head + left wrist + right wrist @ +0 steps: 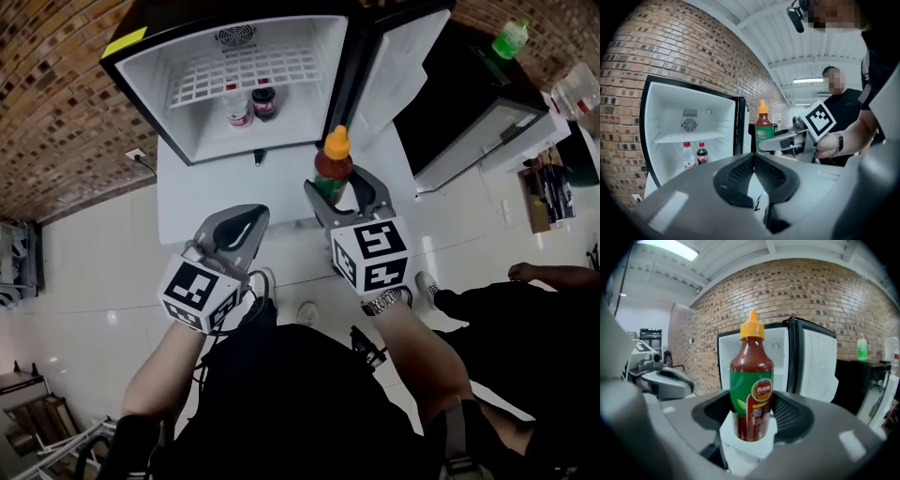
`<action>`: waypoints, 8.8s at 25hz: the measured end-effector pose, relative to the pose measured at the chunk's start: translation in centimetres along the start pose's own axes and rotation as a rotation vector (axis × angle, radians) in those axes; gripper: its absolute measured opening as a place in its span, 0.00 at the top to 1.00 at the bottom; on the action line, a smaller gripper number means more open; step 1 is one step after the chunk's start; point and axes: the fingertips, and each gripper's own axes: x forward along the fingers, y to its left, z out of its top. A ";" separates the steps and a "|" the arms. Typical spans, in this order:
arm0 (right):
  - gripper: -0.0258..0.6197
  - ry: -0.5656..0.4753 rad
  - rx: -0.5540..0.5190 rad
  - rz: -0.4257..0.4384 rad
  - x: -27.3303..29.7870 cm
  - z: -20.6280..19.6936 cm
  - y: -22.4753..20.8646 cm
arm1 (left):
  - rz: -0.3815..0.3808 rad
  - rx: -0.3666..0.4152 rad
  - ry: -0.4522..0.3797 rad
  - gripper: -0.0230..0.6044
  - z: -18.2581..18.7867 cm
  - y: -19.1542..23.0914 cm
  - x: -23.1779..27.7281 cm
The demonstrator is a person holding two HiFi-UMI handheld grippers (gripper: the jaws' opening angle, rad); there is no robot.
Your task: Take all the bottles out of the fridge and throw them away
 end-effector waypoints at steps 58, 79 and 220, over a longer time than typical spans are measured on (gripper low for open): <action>0.53 0.822 0.811 -0.377 -0.8 -67.5 -15.8 | -0.292 -0.131 0.560 0.96 -34.6 -14.1 19.1; 0.53 0.648 0.755 -0.260 -2.0 -54.2 -12.9 | -0.223 -0.130 0.429 0.96 -27.0 -13.6 17.5; 0.54 0.544 0.430 -0.270 -7.6 -43.2 -11.3 | -0.284 -0.069 0.404 0.96 -23.3 -17.7 17.1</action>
